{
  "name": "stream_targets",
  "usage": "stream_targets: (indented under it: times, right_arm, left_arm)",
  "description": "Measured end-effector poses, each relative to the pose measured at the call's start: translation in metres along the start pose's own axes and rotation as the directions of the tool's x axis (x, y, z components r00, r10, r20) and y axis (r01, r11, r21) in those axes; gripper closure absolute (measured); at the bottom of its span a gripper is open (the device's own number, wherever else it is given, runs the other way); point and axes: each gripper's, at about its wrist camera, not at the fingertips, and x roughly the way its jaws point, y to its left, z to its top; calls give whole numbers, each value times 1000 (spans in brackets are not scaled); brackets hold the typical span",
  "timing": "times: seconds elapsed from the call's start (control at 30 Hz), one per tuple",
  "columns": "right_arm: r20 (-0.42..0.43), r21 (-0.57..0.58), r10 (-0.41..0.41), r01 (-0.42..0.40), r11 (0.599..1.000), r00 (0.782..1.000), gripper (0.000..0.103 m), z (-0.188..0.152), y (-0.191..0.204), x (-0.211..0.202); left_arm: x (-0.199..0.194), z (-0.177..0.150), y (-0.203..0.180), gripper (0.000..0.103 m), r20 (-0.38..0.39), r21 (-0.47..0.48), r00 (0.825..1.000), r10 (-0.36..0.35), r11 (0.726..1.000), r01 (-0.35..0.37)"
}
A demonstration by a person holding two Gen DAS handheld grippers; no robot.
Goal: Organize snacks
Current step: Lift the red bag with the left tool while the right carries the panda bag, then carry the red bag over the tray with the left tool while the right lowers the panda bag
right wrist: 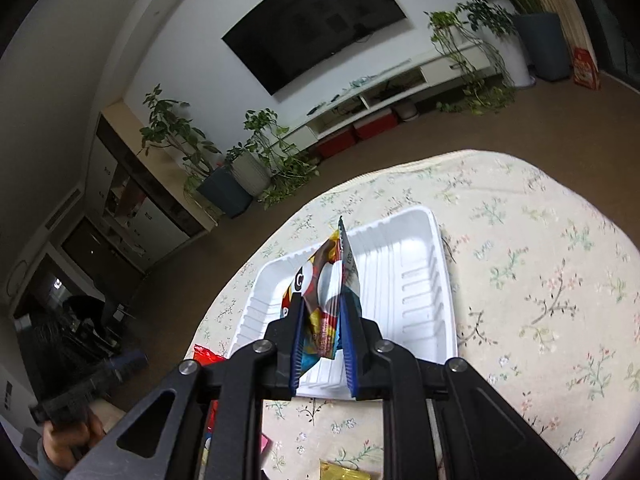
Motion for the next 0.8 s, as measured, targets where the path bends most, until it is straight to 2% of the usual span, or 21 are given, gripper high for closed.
stream_targets:
  times: [0.07,0.23,0.27,0.3,0.4,0.47,0.6,0.73,0.8]
  right_arm:
    - [5,6,6,-6,1000,1000,84,-2,1,-5]
    - [9,-6,23,-23,1000,1000,84,-18,9,-26]
    - [8,-10,22,-22,1000,1000,84,-20,11,-28]
    - [6,-16,15,-15,1000,1000,84,-22,11,-29]
    - [-7,1,6,-6,1000,1000,84,-27,7,-33]
    - [-22,17,7,-7,1000,1000,84,-35,7,-37]
    - [-22,-35,-17,16,999,1000,84,-51,20,-52]
    - [-30,-46,1,-2,999,1000,84,-76,27,-68]
    - [-45,-38,7,-9,999,999,84,-88,24,-71]
  left_arm:
    - [16,-13,-3,37,-30,-11,1000,-9,1000,9]
    - [46,-22,-10,36,-60,1,998,-13,1000,13]
    - [50,-20,-8,44,-64,-7,998,-12,1000,12]
    - [53,-19,-7,65,-69,-18,998,-11,1000,10]
    - [61,-19,-3,82,-72,-24,997,-5,1000,3]
    - [60,-22,-7,85,-74,12,997,16,1000,-16]
    - [49,-24,-10,86,-43,17,999,14,1000,-14]
    - [26,-30,-19,86,-16,16,1000,-14,1000,14]
    - [8,-37,-29,86,-8,11,998,-61,998,61]
